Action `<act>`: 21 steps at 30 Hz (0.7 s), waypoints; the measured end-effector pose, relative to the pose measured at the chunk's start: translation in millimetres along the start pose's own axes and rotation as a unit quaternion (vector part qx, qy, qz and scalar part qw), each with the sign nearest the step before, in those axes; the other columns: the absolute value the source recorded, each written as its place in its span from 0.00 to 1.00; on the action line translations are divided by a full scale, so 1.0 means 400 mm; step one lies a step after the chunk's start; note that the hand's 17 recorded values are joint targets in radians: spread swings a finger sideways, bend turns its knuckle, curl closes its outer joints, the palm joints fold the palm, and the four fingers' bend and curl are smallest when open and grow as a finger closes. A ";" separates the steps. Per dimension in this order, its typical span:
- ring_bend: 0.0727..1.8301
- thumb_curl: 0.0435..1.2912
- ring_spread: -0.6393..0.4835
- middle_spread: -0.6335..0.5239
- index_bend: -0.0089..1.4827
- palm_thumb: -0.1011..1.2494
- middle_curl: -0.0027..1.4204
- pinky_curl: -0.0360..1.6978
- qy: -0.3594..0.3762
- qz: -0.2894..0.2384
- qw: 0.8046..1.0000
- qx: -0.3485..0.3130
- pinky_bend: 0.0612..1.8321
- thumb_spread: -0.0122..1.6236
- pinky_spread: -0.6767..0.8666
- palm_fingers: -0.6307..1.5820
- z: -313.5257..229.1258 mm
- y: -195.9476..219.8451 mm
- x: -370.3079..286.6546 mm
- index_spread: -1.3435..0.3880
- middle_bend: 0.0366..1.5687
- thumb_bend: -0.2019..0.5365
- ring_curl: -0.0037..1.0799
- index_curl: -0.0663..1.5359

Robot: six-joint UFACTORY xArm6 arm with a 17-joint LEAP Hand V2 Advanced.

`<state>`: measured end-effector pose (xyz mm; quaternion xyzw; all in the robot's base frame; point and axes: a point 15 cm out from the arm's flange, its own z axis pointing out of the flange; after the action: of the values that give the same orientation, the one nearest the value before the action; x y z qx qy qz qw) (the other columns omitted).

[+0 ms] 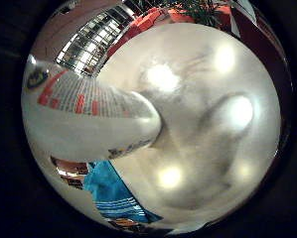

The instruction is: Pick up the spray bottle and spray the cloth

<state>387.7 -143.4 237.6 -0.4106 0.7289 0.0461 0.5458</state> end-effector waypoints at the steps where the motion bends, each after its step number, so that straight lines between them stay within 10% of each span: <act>1: 0.41 0.29 0.54 0.53 0.13 0.65 0.31 0.14 -0.002 0.000 1.000 -0.001 0.28 0.64 0.55 0.59 0.009 0.000 -0.007 0.67 0.31 0.27 0.30 0.25; 11: 0.56 0.40 0.38 0.39 0.33 0.81 0.41 0.16 -0.009 0.004 1.000 -0.012 0.47 0.54 0.16 0.89 0.081 0.011 -0.054 0.55 0.51 0.25 0.40 0.40; 21: 0.71 0.44 0.42 0.44 0.65 0.83 0.46 0.29 -0.029 -0.010 1.000 -0.004 0.68 0.62 0.26 0.88 0.080 -0.014 -0.127 0.63 0.75 0.26 0.49 0.51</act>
<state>419.0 -102.7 269.3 -0.4185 0.7083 0.0559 0.5657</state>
